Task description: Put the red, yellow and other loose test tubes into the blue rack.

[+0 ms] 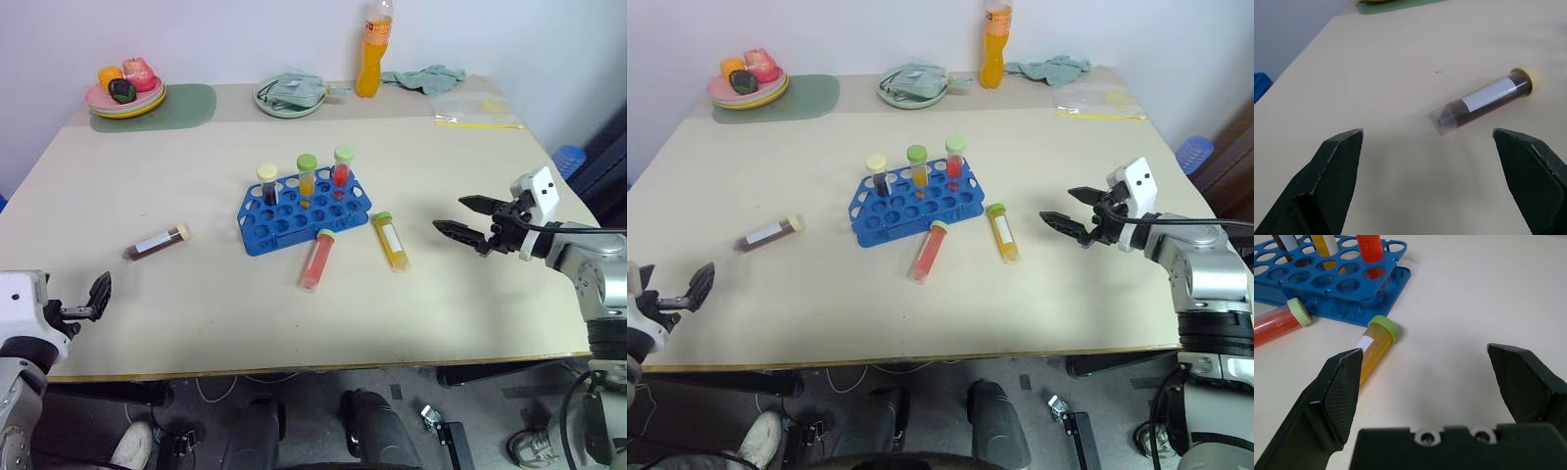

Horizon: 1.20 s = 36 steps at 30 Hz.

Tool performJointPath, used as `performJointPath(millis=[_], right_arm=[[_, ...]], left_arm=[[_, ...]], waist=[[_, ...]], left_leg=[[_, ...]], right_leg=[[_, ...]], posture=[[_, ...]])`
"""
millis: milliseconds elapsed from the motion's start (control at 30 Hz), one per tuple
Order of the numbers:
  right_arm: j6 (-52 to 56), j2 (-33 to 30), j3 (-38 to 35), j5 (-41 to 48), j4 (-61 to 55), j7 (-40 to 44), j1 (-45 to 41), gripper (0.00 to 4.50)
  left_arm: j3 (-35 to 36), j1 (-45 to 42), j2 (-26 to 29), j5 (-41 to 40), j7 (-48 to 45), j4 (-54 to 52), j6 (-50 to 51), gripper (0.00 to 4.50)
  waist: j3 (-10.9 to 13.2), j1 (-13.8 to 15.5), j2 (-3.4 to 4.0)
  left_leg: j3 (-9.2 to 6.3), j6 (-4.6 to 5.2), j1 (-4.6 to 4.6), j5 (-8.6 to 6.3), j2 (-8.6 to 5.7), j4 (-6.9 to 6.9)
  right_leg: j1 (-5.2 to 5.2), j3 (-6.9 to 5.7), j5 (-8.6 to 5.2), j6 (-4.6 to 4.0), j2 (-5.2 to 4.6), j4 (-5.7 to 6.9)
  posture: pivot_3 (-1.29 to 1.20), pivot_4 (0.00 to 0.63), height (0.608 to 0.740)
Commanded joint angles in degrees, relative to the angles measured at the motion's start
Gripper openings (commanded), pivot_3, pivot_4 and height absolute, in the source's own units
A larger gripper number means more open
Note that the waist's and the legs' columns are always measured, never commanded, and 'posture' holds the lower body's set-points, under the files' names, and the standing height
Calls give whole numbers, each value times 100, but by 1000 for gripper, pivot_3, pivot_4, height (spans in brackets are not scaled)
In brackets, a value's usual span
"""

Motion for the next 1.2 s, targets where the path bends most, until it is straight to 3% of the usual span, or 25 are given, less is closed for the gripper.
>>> performJointPath(millis=[33, 267, 433, 733, 867, 1000, 1200], right_arm=[[-3, 58, -83, 48, -239, -60, 3, 4500], [172, 301, -32, -106, -280, -557, -132, 4500], [879, 455, -20, -43, -752, -1093, -220, 4500], [4150, 664, -860, 1905, -2801, -1887, -481, 4500], [5969, 1212, -1192, 2749, -3372, -2407, -806, 4500], [6523, 2175, -923, 3874, -2928, -4503, -912, 4500], [6523, 3516, -1394, 5569, -1587, -8907, -1238, 4500]], left_arm=[[71, -53, 7, -12, 43, -138, -50, 4369], [-37, -199, -4, 17, 109, -142, -80, 4369], [-321, -354, 28, 32, -15, -89, -139, 4369], [-1318, -870, 189, 149, -736, 360, -567, 4369], [-1745, -1022, 331, 471, -980, 690, -816, 4369], [-2134, -1114, 367, 606, -1189, 821, -1012, 4369], [-2469, -1239, 252, 721, -1180, 826, -1124, 4369]], waist=[[0, 0, 0], [0, 0, 0], [0, 2, 0], [0, 19, 0], [-2, -8, -3], [-3, -19, 0], [-3, -17, 0]], left_leg=[[0, 0, 0, 0, 0, 0], [0, 0, 0, 0, 0, 0], [0, 0, 0, 0, 0, 0], [-4, 0, -2, 0, 0, 0], [-5, 0, -1, 0, 0, -1], [-6, 1, 1, 0, 3, -4], [-3, 1, -11, 1, -1, -1]], right_leg=[[0, 0, 0, 0, 0, 0], [0, 0, 0, 1, 0, 1], [0, 0, 1, 1, 0, 2], [-1, -1, 1, 1, 1, 4], [0, -1, 1, 0, 4, 5], [-3, -1, 1, -2, 7, 10], [-17, 1, 1, -1, -3, 17]], posture=[[0, 150, 740], [0, 150, 740], [0, 150, 740], [0, 150, 740], [0, 150, 740], [0, 150, 740], [0, 150, 740]])
